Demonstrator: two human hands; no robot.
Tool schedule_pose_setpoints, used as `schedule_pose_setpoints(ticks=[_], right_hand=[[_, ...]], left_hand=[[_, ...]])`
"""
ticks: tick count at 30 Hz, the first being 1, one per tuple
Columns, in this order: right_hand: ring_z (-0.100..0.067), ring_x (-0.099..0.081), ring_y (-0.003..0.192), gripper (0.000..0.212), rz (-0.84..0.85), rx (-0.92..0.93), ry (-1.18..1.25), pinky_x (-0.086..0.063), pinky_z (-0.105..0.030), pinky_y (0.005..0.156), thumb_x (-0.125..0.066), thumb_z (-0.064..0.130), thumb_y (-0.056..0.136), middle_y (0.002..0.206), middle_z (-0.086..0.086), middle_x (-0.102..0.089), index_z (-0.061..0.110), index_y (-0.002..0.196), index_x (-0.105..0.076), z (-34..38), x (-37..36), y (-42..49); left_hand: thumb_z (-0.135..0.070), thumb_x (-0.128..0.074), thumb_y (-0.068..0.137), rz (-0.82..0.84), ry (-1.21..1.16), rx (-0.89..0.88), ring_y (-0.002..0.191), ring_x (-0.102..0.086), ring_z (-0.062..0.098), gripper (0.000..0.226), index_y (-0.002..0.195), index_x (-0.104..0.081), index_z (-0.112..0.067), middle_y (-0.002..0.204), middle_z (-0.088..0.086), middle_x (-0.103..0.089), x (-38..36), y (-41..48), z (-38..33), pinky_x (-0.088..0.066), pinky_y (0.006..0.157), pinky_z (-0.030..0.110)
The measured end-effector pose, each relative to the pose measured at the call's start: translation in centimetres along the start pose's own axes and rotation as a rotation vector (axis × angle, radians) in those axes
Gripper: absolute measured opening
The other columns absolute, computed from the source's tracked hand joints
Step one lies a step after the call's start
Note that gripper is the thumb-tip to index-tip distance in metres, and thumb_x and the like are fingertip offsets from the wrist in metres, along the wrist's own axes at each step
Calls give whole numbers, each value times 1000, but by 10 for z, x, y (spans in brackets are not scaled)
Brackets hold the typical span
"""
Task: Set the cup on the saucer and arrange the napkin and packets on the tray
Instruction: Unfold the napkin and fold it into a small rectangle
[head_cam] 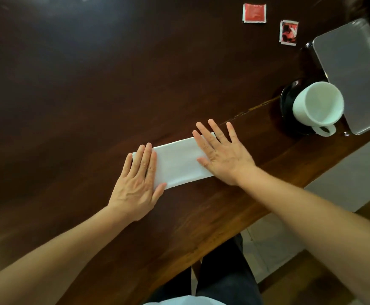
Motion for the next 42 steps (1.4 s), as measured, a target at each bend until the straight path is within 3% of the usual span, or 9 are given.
schedule_pose_setpoints(ticks=[6,11,17,22,26,29,31,33,42], right_hand=[[-34,23,149,81,49,97,-181,6,-62,118,1,72,90,161,-3,30,26,150,29,-15,18,10],[-42,-1,151,94,85,-308,22,-13,-63,115,-22,77,89,166,-12,10,22,155,17,-19,25,-1],[-36,-34,131,62,-73,-558,437,-45,-44,98,-61,48,92,151,-13,-29,16,140,-39,-9,38,-23],[-32,-48,119,57,-92,-648,752,-51,-35,88,-72,15,88,138,-13,-37,12,136,-41,-16,38,-24],[-32,-55,113,54,-4,-765,827,-54,-41,88,-68,13,88,122,-14,-57,13,133,-39,-26,29,-29],[-28,-58,107,34,40,-744,789,-52,-42,90,-65,16,89,106,-7,-61,17,117,-47,-27,30,-28],[-25,-61,96,9,-17,-689,780,-51,-35,73,-61,16,91,96,-2,-59,19,94,-54,-30,40,-23],[-21,-60,86,9,-130,-638,771,-46,-30,64,-60,16,94,95,-2,-58,18,85,-59,-35,57,-17],[-17,-60,84,8,-438,-312,685,-56,-30,67,-64,14,92,97,-3,-59,13,99,-68,8,116,-33]], left_hand=[[-66,-15,99,59,-21,-42,154,12,32,84,158,2,-8,167,13,10,-18,-53,-35,-1,122,50],[-63,-32,96,110,17,-91,153,-3,40,80,157,-23,-12,166,13,-13,-20,-76,-56,-6,119,57],[-56,-40,92,109,72,-236,154,-9,36,73,144,-46,-5,164,16,-20,-18,-63,-58,-8,120,50],[-52,-38,96,103,97,-290,154,-10,32,65,145,-47,-10,165,12,-20,-17,-59,-50,-7,120,47],[-51,-31,99,107,83,-311,154,2,29,68,159,-21,-18,167,8,-12,-21,-60,-49,-7,119,47],[-47,-24,102,107,75,-315,153,9,27,65,160,-10,-21,167,6,-8,-23,-57,-48,-4,119,46],[-46,-24,102,99,74,-326,153,8,28,65,160,-11,-21,167,6,-9,-21,-54,-49,-3,120,45],[-45,-27,101,76,72,-349,153,6,28,65,160,-15,-19,167,7,-10,-17,-51,-54,-3,120,44],[-47,-25,101,60,32,-326,152,-7,34,65,158,-17,-19,166,8,-12,-8,-40,-66,-16,120,50]])
Point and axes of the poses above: each hand's wrist, its own y-axis towards the middle knuckle, its own x-axis out of the back of the hand, z = x × y, the point moved 9 cm from there along y, towards the middle knuckle
